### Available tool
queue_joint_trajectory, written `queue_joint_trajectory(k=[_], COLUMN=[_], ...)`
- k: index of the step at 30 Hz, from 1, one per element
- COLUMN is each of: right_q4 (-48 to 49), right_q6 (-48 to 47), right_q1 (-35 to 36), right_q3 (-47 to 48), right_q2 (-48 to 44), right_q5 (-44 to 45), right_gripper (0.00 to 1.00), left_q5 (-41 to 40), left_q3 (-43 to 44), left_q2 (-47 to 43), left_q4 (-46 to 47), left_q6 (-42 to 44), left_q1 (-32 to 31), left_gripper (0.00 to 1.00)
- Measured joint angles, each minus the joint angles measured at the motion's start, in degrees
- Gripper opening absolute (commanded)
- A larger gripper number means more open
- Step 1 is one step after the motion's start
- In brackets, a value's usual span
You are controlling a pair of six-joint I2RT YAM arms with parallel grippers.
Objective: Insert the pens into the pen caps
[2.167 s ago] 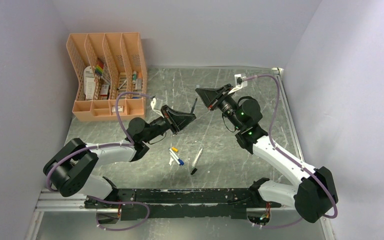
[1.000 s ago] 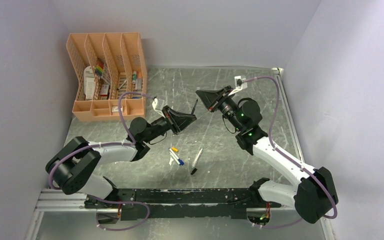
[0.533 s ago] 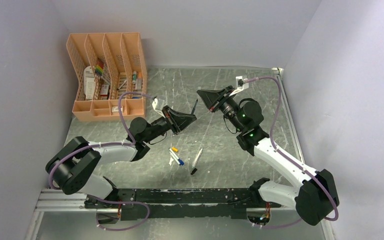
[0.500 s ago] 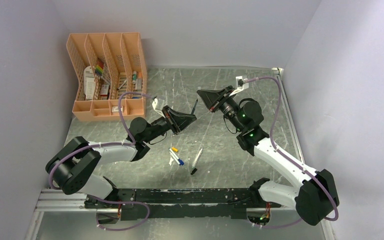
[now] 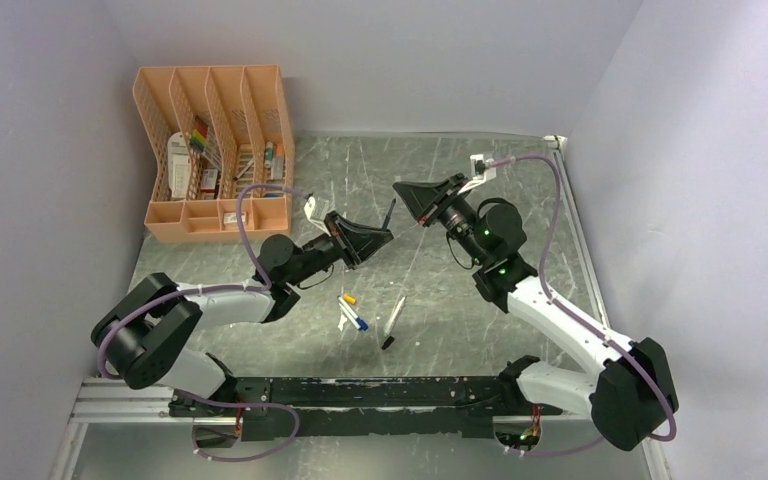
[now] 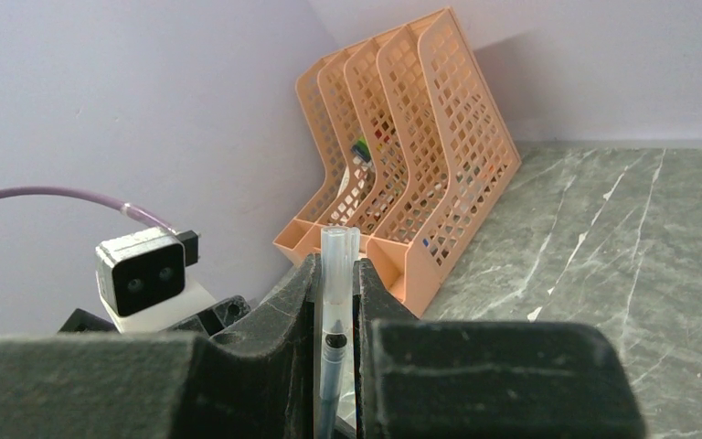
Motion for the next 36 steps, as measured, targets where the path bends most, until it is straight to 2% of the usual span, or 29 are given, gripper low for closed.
queue_joint_trajectory(k=[14,22,36], right_q4=[0.8,4.3,7.2], right_q6=[1.1,4.0,4.3], right_q1=[0.0,0.0,-0.2], right_q3=[-1.2,-3.1,-3.9], right_q2=[0.2,0.5,0.0], right_q5=[-1.3,-1.4,1.8], right_gripper=[0.00,0.00,0.00], left_q5=[0.0,-0.4,-2.5], left_q3=[0.0,0.4,4.2], left_q2=[-0.9,-0.6,1.4], left_q4=[-0.9,-0.9,-1.2], left_q6=[0.0,-0.2,1.0], left_q1=[0.0,0.0,-0.5], left_gripper=[0.07,0.07,0.07])
